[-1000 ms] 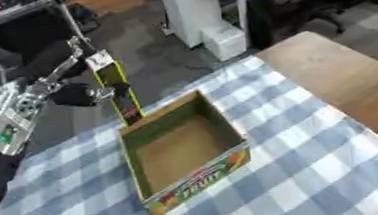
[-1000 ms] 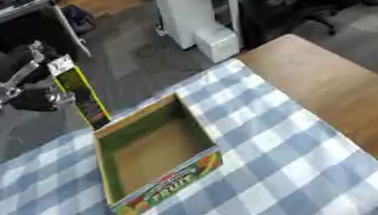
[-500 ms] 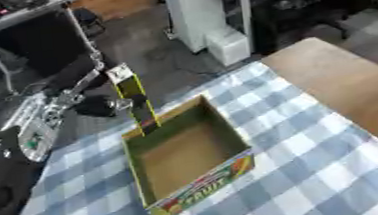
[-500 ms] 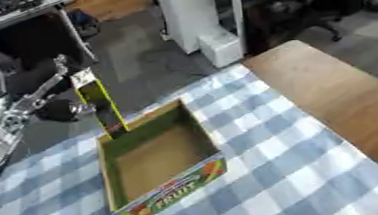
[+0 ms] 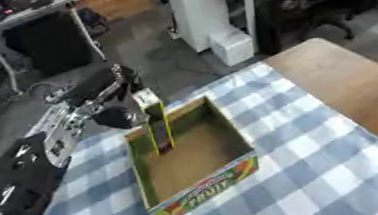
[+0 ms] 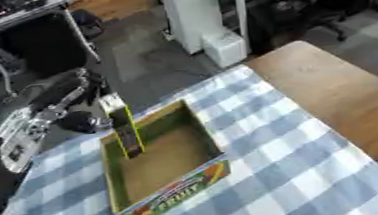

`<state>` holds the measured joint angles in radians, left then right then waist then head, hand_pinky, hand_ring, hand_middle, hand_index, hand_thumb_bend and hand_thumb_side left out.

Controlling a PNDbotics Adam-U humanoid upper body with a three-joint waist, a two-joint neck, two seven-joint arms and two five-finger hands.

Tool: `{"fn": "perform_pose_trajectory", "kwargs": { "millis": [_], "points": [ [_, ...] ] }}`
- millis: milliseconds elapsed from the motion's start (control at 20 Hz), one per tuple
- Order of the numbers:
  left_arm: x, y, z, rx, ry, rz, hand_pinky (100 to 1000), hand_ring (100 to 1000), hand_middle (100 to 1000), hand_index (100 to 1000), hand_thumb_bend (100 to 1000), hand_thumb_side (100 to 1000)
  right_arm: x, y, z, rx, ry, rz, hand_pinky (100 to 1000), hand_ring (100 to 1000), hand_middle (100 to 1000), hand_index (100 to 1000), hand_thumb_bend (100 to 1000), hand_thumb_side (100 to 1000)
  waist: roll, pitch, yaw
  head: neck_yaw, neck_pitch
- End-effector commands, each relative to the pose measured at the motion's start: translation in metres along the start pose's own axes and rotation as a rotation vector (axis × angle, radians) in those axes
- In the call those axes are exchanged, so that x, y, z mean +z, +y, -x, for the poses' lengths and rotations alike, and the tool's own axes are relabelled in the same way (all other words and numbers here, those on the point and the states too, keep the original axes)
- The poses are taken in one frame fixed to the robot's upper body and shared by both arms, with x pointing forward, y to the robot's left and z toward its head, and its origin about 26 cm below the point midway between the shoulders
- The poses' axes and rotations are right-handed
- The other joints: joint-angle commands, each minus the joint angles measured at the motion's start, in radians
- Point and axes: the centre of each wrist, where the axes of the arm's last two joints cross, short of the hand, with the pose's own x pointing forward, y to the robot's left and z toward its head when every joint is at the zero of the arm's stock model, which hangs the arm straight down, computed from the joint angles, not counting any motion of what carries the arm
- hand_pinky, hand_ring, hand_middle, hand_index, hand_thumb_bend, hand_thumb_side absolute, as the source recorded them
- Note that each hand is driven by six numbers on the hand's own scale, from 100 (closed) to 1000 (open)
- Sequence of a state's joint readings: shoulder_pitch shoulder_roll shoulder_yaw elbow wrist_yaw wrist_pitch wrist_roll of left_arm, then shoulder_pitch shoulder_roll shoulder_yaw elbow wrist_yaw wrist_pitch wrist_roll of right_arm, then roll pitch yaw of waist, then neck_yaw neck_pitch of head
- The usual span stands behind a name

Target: Pick up objects on the table and place them in the box.

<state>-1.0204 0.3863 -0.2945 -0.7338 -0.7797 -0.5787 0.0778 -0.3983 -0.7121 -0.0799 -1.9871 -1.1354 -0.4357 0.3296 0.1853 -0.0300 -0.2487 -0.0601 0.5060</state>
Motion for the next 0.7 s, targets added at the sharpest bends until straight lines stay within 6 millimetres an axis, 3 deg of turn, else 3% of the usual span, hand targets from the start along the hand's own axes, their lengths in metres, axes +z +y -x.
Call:
{"fn": "perform_pose_trajectory", "kwargs": {
  "millis": [50, 150, 300, 700],
  "points": [
    [0.002, 0.013, 0.006, -0.067, 0.016, 0.05, 455, 585, 688, 711, 795, 881, -0.009, 0.001, -0.005, 0.005, -0.017, -0.031, 400, 340, 366, 542, 100, 1000, -0.01, -0.01, 0.002, 0.015, -0.019],
    [0.003, 0.013, 0.007, -0.079, 0.029, 0.066, 544, 652, 748, 737, 810, 888, -0.008, 0.001, -0.006, 0.008, -0.016, -0.028, 400, 340, 366, 541, 100, 1000, -0.01, -0.011, 0.003, 0.017, -0.017],
    [0.005, 0.014, 0.009, -0.087, 0.039, 0.074, 582, 679, 772, 748, 834, 895, -0.007, 0.001, -0.006, 0.013, -0.016, -0.027, 400, 340, 366, 540, 100, 1000, -0.011, -0.012, 0.008, 0.017, -0.015],
    [0.013, 0.043, 0.012, -0.045, 0.082, -0.057, 571, 651, 770, 761, 858, 873, 0.003, -0.001, -0.007, 0.045, -0.005, -0.023, 400, 340, 366, 537, 100, 1000, -0.018, -0.018, 0.042, 0.002, -0.013]
  ]
}}
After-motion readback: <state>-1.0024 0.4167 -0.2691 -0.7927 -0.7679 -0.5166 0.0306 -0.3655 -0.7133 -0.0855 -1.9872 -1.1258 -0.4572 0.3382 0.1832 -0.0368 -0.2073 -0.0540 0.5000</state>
